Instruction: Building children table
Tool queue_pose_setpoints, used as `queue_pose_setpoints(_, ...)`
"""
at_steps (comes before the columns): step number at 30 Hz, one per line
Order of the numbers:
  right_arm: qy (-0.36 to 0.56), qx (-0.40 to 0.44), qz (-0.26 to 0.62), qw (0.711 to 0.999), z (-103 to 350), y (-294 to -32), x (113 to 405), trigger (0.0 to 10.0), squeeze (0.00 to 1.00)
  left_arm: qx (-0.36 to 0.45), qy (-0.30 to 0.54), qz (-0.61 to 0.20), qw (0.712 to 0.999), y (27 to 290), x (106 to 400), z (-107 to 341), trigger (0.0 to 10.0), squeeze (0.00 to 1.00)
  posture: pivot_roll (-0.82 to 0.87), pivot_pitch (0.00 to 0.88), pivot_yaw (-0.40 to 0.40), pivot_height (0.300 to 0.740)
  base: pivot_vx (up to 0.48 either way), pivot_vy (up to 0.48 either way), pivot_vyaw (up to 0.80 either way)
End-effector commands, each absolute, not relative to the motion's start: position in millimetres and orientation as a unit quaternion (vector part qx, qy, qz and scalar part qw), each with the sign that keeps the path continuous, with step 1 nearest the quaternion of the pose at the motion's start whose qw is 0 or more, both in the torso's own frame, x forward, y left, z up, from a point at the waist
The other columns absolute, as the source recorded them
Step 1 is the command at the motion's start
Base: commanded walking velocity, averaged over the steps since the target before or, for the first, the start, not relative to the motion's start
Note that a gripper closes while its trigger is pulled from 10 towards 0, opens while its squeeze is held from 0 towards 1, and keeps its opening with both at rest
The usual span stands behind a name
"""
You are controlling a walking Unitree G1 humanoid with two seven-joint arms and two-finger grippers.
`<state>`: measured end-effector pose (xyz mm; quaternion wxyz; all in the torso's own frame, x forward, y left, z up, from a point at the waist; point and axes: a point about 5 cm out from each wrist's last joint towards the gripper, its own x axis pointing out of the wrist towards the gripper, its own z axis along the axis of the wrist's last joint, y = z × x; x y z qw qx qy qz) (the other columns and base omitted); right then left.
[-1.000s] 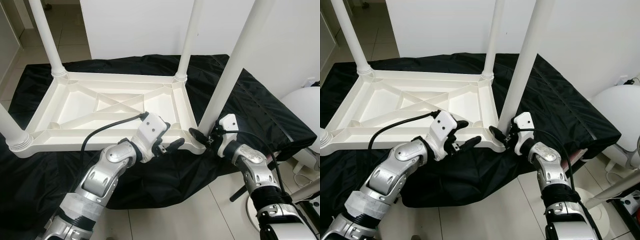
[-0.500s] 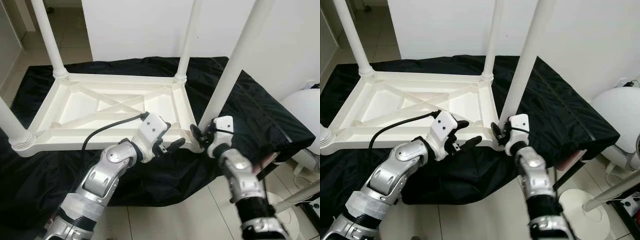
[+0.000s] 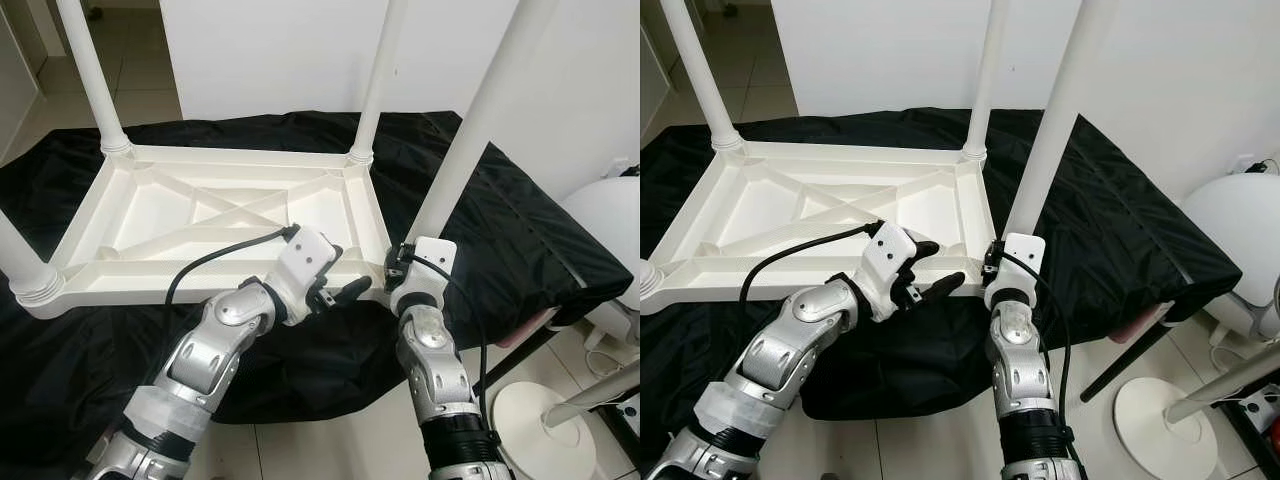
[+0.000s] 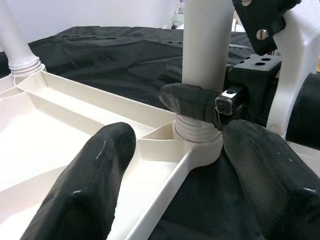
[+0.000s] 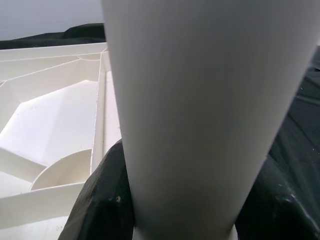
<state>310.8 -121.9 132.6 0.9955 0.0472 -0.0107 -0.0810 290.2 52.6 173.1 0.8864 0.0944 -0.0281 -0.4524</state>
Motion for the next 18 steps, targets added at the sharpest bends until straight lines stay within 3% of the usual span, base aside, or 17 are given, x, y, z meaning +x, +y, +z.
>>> queue_pose_setpoints(1,0.008,0.049,-0.084,0.995,124.5,-123.9,306.5,10.0,0.0,0.094,-0.026,-0.456,0.885,51.1,290.4,171.5,10.0,0.0,-0.03,0.0,-0.051,0.74,0.0,0.0,0.0)
queue_pose_setpoints(3,0.002,0.046,-0.077,0.996,125.7,-124.6,305.5,10.0,0.0,0.095,-0.026,-0.456,0.884,51.2,289.9,170.9,10.0,0.0,-0.03,0.0,-0.051,0.74,0.0,0.0,0.0)
queue_pose_setpoints(4,-0.004,0.043,-0.061,0.997,126.5,-126.8,304.3,10.0,0.27,0.095,-0.026,-0.456,0.884,51.6,290.2,171.1,10.0,0.0,-0.03,0.0,-0.051,0.74,0.0,0.0,0.0)
queue_pose_setpoints(5,-0.004,0.043,-0.061,0.997,126.5,-126.8,304.3,10.0,0.27,0.095,-0.026,-0.456,0.884,51.6,290.2,171.1,10.0,0.0,-0.03,0.0,-0.051,0.74,0.0,0.0,0.0)
queue_pose_setpoints(6,-0.007,0.04,-0.053,0.998,127.2,-127.9,303.2,10.0,1.0,0.095,-0.026,-0.456,0.885,51.9,290.5,171.4,10.0,0.0,-0.03,0.0,-0.051,0.74,0.0,0.0,0.0)
queue_pose_setpoints(18,-0.014,0.026,-0.041,0.999,124.2,-147.2,294.5,10.0,1.0,0.1,-0.028,-0.459,0.882,49.9,288.8,170.5,10.0,0.0,-0.03,0.0,-0.05,0.74,0.0,0.0,0.0)
